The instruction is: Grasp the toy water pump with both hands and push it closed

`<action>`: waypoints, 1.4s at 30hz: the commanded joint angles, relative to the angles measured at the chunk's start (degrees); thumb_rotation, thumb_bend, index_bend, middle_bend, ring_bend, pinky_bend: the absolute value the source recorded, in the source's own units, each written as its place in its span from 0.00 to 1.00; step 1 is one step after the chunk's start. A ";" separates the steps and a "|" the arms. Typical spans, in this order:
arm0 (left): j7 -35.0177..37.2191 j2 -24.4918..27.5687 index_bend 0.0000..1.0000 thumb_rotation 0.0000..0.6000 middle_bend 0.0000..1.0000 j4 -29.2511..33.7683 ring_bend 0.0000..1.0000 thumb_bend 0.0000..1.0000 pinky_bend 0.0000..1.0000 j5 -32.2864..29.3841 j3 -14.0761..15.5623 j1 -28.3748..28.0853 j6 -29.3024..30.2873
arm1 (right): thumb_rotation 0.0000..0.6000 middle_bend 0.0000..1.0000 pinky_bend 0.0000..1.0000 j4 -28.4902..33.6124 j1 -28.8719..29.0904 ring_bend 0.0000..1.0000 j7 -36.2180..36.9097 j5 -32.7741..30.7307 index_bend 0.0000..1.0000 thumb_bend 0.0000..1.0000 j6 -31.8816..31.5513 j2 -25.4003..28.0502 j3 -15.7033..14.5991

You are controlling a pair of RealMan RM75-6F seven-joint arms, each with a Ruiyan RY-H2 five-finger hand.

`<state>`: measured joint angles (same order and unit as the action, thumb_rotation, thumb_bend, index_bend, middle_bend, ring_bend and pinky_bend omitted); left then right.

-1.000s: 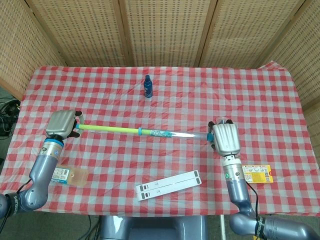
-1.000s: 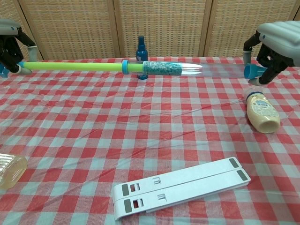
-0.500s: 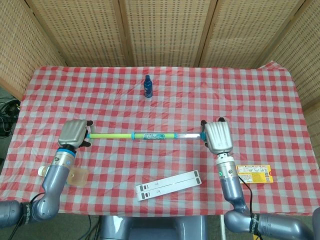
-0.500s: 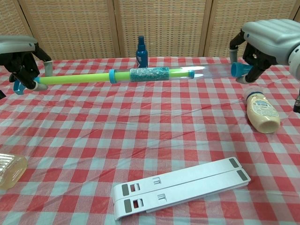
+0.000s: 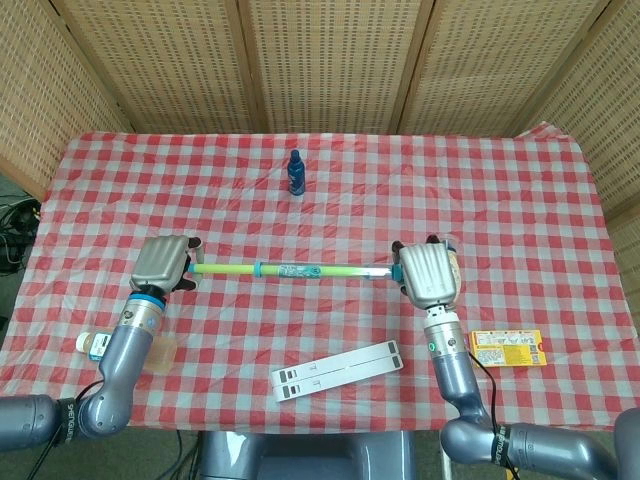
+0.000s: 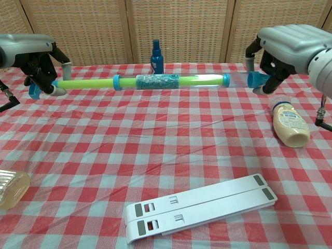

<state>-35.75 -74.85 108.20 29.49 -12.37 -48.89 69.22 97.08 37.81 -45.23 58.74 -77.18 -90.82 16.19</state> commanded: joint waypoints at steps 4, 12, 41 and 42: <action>0.06 -0.85 0.84 1.00 0.90 -0.19 0.76 0.67 0.64 0.16 -0.55 -0.36 0.39 | 1.00 1.00 0.47 0.79 0.40 0.99 -0.19 0.45 0.62 0.41 -0.20 -0.23 -0.01; 0.61 -1.51 0.84 1.00 0.90 -0.91 0.76 0.67 0.64 0.32 -1.37 -0.54 0.49 | 1.00 1.00 0.47 2.25 1.47 0.99 -1.39 0.42 0.62 0.41 -0.19 -1.06 0.18; 6.77 3.01 0.13 1.00 0.03 -0.68 0.05 0.42 0.05 4.99 1.33 3.54 -4.11 | 1.00 0.12 0.00 1.46 0.84 0.11 -2.68 -2.97 0.12 0.30 0.03 -0.65 -1.27; 7.58 3.18 0.12 1.00 0.02 -0.68 0.05 0.41 0.04 5.74 1.56 4.02 -4.25 | 1.00 0.10 0.00 1.45 0.73 0.09 -2.84 -3.19 0.12 0.29 0.04 -0.42 -1.44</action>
<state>-28.94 -71.96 107.60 34.50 -11.17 -45.45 65.31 98.49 38.67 -47.93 55.72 -77.22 -91.41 14.88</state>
